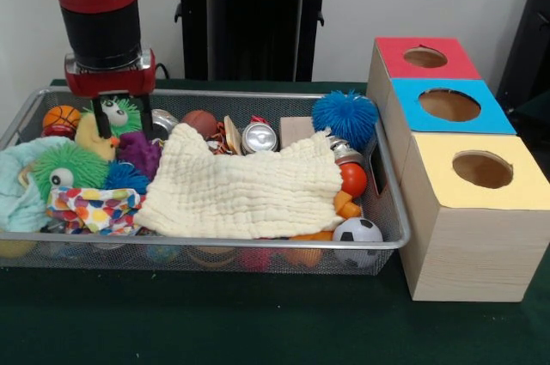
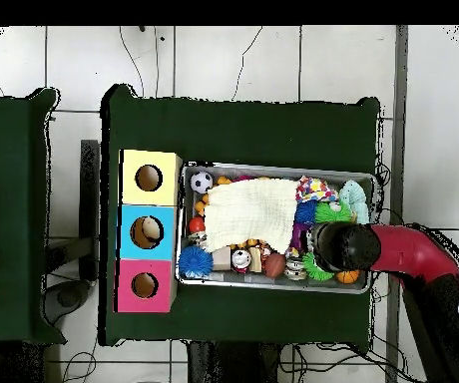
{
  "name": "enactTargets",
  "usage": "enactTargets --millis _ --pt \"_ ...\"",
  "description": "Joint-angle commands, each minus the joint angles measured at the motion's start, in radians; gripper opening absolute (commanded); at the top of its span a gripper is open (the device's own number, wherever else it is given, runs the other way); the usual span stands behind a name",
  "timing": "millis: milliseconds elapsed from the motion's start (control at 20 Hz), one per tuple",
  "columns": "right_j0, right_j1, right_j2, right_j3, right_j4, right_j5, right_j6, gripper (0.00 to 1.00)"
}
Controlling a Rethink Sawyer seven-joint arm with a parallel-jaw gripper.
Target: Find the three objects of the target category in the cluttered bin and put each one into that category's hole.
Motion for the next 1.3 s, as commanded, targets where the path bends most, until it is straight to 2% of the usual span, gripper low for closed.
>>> enactTargets --millis 50,200,650,1300 --pt "-0.011 -0.03 0.089 -0.046 -0.037 0.182 -0.341 1.0" --pt "-0.008 -0.039 0.099 -0.053 -0.026 0.209 -0.34 1.0" --pt "-0.027 -0.044 0.114 -0.038 -0.044 0.204 -0.34 1.0" --pt "-0.073 0.05 0.144 -0.108 -0.126 0.154 -0.411 1.0"
